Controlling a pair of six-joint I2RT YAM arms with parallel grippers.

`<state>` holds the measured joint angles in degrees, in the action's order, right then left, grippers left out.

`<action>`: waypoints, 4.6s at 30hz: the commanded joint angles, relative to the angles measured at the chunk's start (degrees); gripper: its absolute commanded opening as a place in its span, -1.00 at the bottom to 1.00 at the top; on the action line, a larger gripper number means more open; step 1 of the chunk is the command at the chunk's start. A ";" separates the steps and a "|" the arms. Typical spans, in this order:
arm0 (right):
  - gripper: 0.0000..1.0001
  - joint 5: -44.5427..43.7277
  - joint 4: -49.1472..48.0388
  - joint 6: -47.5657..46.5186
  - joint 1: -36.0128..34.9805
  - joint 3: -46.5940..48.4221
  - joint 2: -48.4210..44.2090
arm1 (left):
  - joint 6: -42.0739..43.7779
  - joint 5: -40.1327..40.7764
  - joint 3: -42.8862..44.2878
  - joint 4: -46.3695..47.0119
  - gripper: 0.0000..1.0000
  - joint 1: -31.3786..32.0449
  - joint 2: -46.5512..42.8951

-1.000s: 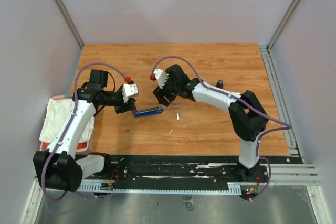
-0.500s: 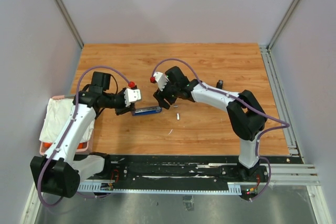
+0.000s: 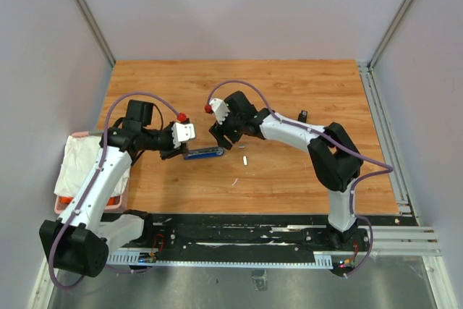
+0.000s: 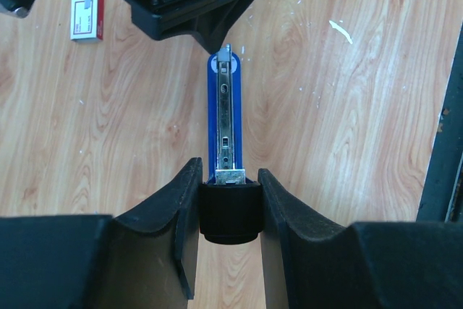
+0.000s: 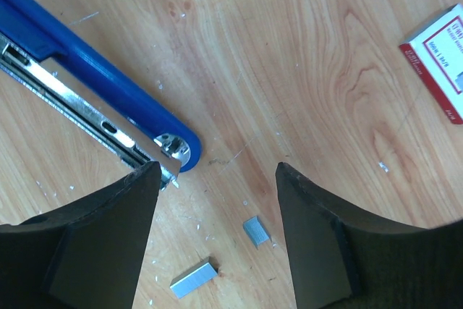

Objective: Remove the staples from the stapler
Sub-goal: Unload the staple at the center of the board.

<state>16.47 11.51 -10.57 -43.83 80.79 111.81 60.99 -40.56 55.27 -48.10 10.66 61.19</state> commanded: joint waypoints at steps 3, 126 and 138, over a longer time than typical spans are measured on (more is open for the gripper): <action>0.36 -4.04 0.45 1.77 -1.19 2.47 1.09 | -1.02 -2.64 1.75 2.83 -1.00 0.86 -1.20; -0.73 36.05 -32.82 46.73 8.28 -1.59 1.33 | -58.44 17.38 13.28 21.11 0.96 -6.26 -2.57; -0.75 36.53 -35.33 46.00 10.67 -3.69 8.33 | -46.12 5.50 10.15 14.01 0.96 -6.43 -4.03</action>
<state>48.93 -16.40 31.75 -35.09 76.64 119.92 9.19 -29.63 66.46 -31.09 4.62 58.57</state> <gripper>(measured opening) 0.360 0.980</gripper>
